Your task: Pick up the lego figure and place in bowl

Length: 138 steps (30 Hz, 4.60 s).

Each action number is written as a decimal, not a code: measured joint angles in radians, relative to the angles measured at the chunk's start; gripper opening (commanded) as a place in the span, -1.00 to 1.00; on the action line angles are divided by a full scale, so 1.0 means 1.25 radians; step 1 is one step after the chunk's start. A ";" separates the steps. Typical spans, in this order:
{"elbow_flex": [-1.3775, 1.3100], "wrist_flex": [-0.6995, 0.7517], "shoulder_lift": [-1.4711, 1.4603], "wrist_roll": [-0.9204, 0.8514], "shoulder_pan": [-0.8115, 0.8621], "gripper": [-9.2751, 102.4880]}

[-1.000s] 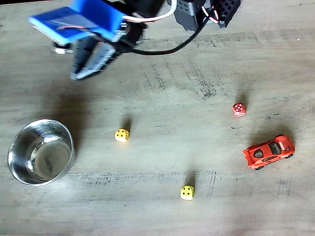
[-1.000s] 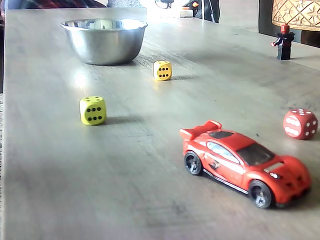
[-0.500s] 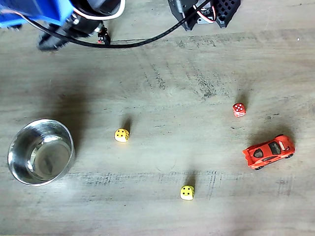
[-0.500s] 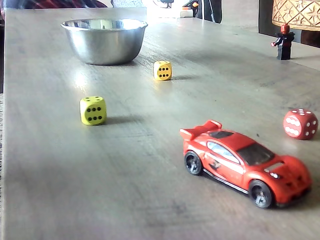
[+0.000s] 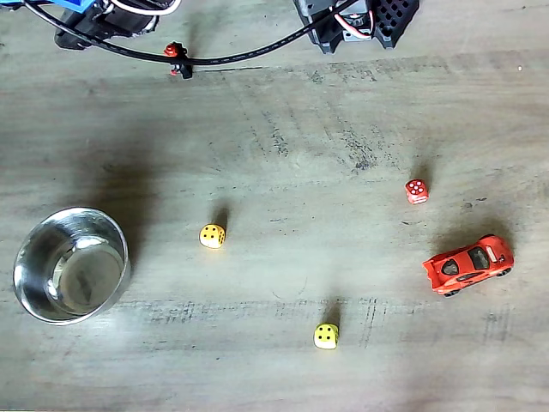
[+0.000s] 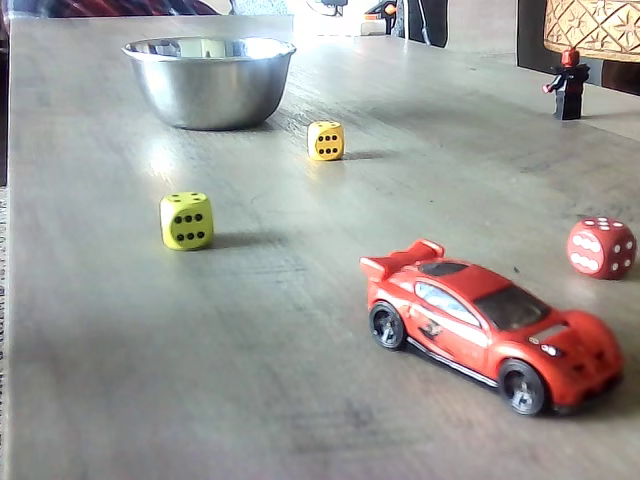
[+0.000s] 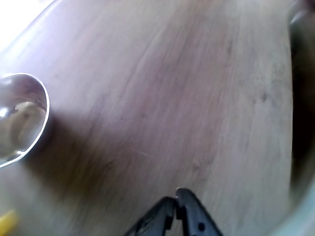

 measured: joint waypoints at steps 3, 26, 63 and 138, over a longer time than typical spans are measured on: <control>0.000 0.000 0.000 0.000 0.000 -0.84; -0.113 0.340 0.000 0.009 0.000 -0.84; -0.268 0.827 -0.070 -0.439 0.000 -0.85; -0.268 0.630 -0.303 -1.030 0.129 -0.83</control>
